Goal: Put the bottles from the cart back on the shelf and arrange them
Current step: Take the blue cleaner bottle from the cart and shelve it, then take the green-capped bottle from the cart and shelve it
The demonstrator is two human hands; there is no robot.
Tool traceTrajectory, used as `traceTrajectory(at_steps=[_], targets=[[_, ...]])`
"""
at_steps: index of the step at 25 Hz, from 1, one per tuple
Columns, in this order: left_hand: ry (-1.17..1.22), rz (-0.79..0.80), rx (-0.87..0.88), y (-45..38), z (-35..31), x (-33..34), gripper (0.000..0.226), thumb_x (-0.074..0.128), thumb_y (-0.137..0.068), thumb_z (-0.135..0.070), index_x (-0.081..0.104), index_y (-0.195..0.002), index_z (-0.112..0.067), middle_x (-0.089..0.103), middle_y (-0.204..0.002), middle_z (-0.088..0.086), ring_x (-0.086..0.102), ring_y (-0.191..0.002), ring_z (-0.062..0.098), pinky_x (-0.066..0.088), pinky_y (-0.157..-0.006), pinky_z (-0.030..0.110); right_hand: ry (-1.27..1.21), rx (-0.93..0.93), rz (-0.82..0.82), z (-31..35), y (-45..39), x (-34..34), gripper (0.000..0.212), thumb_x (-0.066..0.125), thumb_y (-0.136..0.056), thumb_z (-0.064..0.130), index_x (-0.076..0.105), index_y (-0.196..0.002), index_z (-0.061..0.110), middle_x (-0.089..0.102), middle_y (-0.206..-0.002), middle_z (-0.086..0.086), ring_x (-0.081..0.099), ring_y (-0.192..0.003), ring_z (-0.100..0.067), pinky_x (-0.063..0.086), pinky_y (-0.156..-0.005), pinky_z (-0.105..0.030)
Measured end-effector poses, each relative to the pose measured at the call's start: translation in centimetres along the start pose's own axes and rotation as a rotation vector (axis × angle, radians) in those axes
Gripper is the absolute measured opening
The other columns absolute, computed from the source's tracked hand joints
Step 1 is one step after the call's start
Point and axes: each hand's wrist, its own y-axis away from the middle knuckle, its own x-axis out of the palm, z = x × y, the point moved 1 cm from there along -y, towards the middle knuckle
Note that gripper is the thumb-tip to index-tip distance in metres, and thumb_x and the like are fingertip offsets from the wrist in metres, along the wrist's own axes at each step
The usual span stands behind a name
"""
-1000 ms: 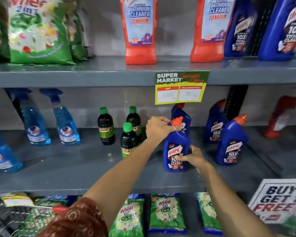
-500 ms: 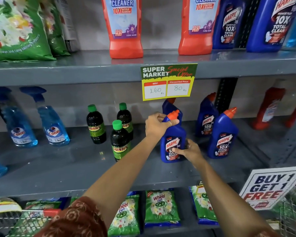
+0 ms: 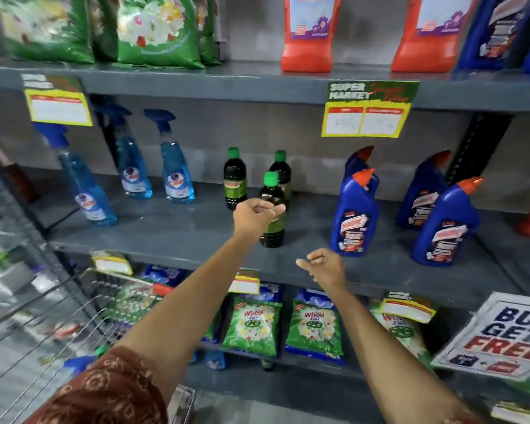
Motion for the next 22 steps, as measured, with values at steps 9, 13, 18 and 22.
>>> traceTrajectory(at_steps=[9, 13, 18, 22], targets=[[-0.025, -0.303, -0.194, 3.0, 8.5, -20.3, 0.032, 0.076, -0.072, -0.011, 0.052, -0.051, -0.015, 0.051, -0.028, -0.011, 0.043, -0.028, -0.001, 0.037, -0.036, 0.010, 0.132, -0.113, 0.425, 4.1, 5.8, 16.6, 0.031, 0.079, -0.069, 0.017, 0.051, -0.058, 0.025, 0.056, -0.059, -0.001, 0.049, -0.052, -0.012, 0.040, -0.055, -0.027], [-0.082, -0.398, -0.376, 4.2, 14.1, -28.6, 0.026, 0.076, -0.071, -0.011, 0.058, -0.053, -0.014, 0.058, -0.047, -0.001, 0.047, -0.038, 0.006, 0.038, -0.040, 0.014, 0.202, -0.134, 0.598, 5.4, 8.1, 25.3, 0.030, 0.080, -0.067, 0.018, 0.053, -0.057, 0.025, 0.061, -0.064, -0.005, 0.053, -0.053, -0.015, 0.042, -0.055, -0.026], [-0.154, -0.361, -0.588, 5.1, 21.9, -36.6, 0.017, 0.073, -0.075, -0.012, 0.062, -0.063, -0.012, 0.060, -0.068, 0.012, 0.057, -0.053, 0.016, 0.044, -0.048, 0.018, 0.303, -0.107, 0.771, 5.2, 10.4, 35.6, 0.024, 0.075, -0.074, 0.021, 0.055, -0.059, 0.023, 0.057, -0.060, 0.003, 0.057, -0.063, -0.018, 0.047, -0.061, -0.027], [-0.218, -0.306, -0.742, 4.9, 28.7, -40.9, 0.018, 0.070, -0.078, -0.012, 0.059, -0.065, -0.008, 0.059, -0.056, 0.008, 0.057, -0.053, 0.014, 0.036, -0.044, 0.019, 0.443, -0.001, 0.869, 3.1, 11.0, 43.2, 0.022, 0.070, -0.078, 0.016, 0.055, -0.062, 0.018, 0.061, -0.074, -0.005, 0.058, -0.074, -0.021, 0.052, -0.076, -0.036]])
